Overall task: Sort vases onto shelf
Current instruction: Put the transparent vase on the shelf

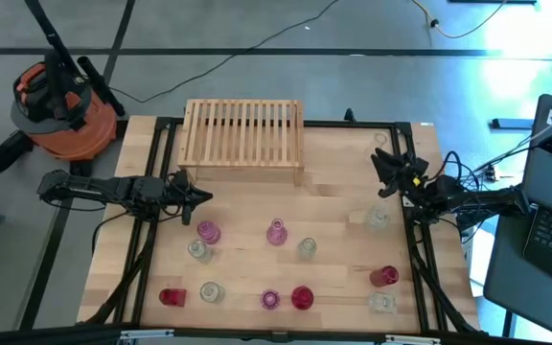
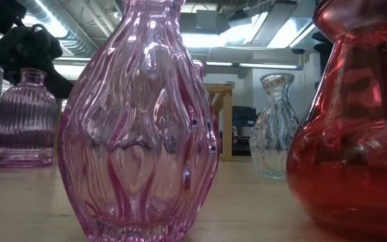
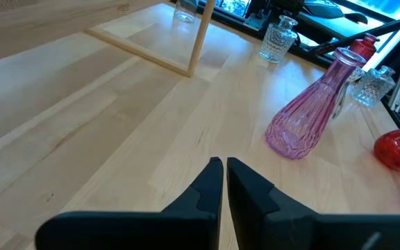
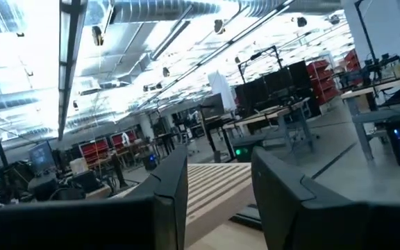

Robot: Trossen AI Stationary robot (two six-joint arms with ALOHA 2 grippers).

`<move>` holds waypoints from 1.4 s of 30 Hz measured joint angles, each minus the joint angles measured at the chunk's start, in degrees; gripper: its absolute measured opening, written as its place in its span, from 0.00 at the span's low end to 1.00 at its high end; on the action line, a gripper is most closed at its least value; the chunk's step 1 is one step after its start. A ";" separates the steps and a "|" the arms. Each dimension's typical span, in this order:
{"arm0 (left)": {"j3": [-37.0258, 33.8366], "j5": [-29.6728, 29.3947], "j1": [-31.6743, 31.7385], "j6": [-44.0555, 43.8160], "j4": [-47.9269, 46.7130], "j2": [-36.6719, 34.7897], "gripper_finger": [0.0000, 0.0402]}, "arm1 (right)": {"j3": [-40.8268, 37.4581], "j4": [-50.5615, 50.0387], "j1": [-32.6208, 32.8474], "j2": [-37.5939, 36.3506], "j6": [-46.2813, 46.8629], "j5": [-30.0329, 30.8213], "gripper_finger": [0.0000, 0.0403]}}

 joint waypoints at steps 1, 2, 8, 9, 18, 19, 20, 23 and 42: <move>-0.01 0.01 -0.01 0.00 -0.02 0.00 0.04 | 0.00 0.33 0.00 0.01 0.53 -0.22 0.27; 0.01 0.01 -0.01 -0.02 0.00 0.00 0.04 | 0.00 0.93 0.00 0.02 1.23 -0.26 0.27; -0.01 0.01 -0.01 -0.01 0.00 0.00 0.04 | 0.03 4.94 0.01 0.02 2.13 1.35 0.27; 0.00 0.01 -0.01 0.00 0.00 0.00 0.04 | 0.04 6.16 0.02 0.02 2.20 2.40 0.27; -0.16 0.13 -0.01 -8.28 4.03 0.02 0.04 | 1.76 18.57 0.00 0.02 8.61 9.20 0.27; -0.16 0.01 0.01 -11.15 5.72 0.02 0.04 | 2.69 18.21 0.00 0.07 8.61 8.43 0.27; -0.16 -0.32 -0.01 -13.71 7.80 0.00 0.04 | 3.91 17.56 0.00 0.41 8.46 7.51 0.27; -0.16 -1.98 0.01 -21.50 16.73 0.00 0.04 | 8.16 16.66 0.00 3.12 7.30 4.00 0.27; -0.03 -13.24 0.01 -24.59 77.34 0.00 0.04 | 65.35 -12.98 -0.04 50.66 -46.91 6.17 0.27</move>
